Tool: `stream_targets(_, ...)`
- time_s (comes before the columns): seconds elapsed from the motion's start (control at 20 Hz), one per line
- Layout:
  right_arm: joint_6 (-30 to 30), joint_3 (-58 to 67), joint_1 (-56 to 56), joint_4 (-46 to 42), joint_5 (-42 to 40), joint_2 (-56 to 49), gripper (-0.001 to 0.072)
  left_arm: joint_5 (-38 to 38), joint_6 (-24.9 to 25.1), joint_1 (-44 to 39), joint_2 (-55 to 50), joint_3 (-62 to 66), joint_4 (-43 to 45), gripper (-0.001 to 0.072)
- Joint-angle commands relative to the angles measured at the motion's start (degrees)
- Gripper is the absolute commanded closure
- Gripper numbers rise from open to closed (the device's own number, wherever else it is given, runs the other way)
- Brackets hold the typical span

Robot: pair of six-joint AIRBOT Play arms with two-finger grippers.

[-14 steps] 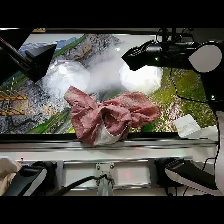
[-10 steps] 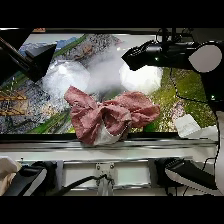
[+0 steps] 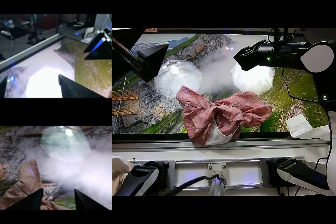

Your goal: Fold the clothes and pants, and hang the long-sleeved shirts on hangers.

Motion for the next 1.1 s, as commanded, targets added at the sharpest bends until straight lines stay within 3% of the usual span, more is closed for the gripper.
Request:
stream_targets(0.0,0.0,0.0,0.0,0.0,0.0,0.0,0.0242,0.0,0.0,0.0,0.0,0.0,0.0,0.0014)
stream_targets(0.2,0.0,0.0,0.0,0.0,-0.4,0.0,0.0242,0.0,0.0,0.0,0.0,0.0,0.0,0.0014)
stream_targets(0.4,0.1,0.0,0.0,0.3,-5.8,-0.1,0.0242,0.0,0.0,0.0,0.0,0.0,0.0,0.0014)
stream_targets(0.5,0.1,0.0,0.0,1.0,-5.5,-0.1,0.0242,-0.9,-2.6,0.0,0.0,0.0,0.0,0.0014)
stream_targets(0.6,0.1,0.0,0.0,0.9,-5.5,-0.1,0.0242,-5.1,-5.4,0.0,-0.6,-0.2,0.0,0.0014)
stream_targets(0.85,0.0,0.0,0.0,0.6,-5.3,-0.3,0.0244,-26.6,-9.6,-2.1,-3.9,-8.2,-1.6,0.0013)
stream_targets(1.05,0.9,-0.1,-0.1,-5.2,-4.8,-1.2,0.0241,-27.4,-12.4,-5.7,-7.0,-18.5,-7.9,0.0012)
